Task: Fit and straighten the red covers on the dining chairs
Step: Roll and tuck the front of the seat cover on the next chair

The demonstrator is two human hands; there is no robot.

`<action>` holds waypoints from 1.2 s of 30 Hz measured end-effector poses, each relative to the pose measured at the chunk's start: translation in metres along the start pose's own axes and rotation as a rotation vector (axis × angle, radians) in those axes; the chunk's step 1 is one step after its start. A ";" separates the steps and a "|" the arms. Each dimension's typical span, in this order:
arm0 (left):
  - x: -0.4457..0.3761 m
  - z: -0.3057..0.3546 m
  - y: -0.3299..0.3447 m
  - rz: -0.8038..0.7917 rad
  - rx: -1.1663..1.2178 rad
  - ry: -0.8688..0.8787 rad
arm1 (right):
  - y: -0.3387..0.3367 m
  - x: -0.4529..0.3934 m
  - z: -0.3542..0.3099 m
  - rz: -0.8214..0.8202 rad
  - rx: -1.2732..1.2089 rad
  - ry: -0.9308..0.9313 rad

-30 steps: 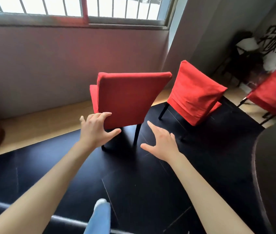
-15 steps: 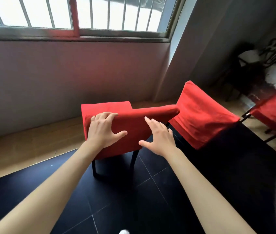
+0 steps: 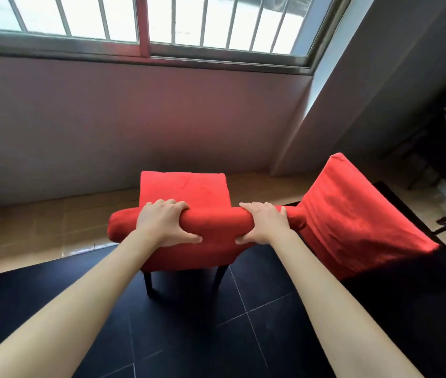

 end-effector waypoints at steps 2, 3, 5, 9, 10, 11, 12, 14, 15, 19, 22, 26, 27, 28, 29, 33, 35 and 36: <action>-0.004 0.000 -0.001 0.030 0.022 -0.003 | -0.001 -0.007 0.003 0.058 0.037 -0.041; -0.006 0.000 -0.002 0.039 0.028 -0.008 | -0.003 -0.009 0.005 0.087 0.055 -0.056; -0.009 0.001 -0.004 0.054 0.026 -0.015 | -0.003 -0.011 0.008 0.145 0.092 -0.088; -0.005 0.000 -0.005 0.102 0.019 -0.014 | 0.000 -0.012 0.006 0.196 0.148 -0.131; -0.003 -0.001 -0.005 0.118 0.021 -0.015 | 0.001 -0.011 0.005 0.205 0.152 -0.138; -0.001 -0.002 -0.005 0.133 0.022 -0.017 | 0.002 -0.010 0.005 0.214 0.150 -0.141; 0.000 -0.002 -0.006 0.145 0.020 -0.014 | 0.002 -0.008 0.005 0.223 0.145 -0.139; 0.001 -0.001 -0.008 0.159 0.015 -0.008 | 0.002 -0.005 0.004 0.231 0.136 -0.129; 0.002 -0.001 -0.009 0.165 0.013 -0.005 | 0.002 -0.004 0.004 0.232 0.135 -0.124; 0.005 -0.002 -0.009 0.191 -0.004 0.034 | 0.006 0.007 0.001 0.224 0.131 -0.093; 0.009 -0.002 -0.008 0.198 -0.023 0.091 | 0.014 0.020 -0.002 0.229 0.147 -0.062; 0.015 -0.004 -0.008 0.187 -0.043 0.168 | 0.022 0.042 -0.007 0.244 0.145 0.001; 0.017 -0.005 -0.007 0.183 -0.045 0.189 | 0.024 0.048 -0.009 0.245 0.138 0.021; 0.018 -0.006 -0.006 0.181 -0.046 0.211 | 0.026 0.054 -0.011 0.244 0.128 0.042; 0.020 -0.006 -0.006 0.182 -0.052 0.237 | 0.029 0.061 -0.014 0.245 0.117 0.065; 0.028 -0.009 -0.005 0.177 -0.090 0.347 | 0.041 0.091 -0.029 0.258 0.069 0.167; 0.032 -0.012 -0.005 0.167 -0.108 0.405 | 0.048 0.108 -0.038 0.275 0.055 0.231; 0.034 -0.013 -0.005 0.158 -0.119 0.432 | 0.051 0.117 -0.043 0.281 0.050 0.262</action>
Point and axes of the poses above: each hand's wrist, its own x-axis away from the middle knuckle, its own y-axis out of the palm, z = x × y, the point moved 7 cm from there along -x, towards the middle knuckle, and after that the axes turned 2 degrees about -x, right-handed, at the moved point
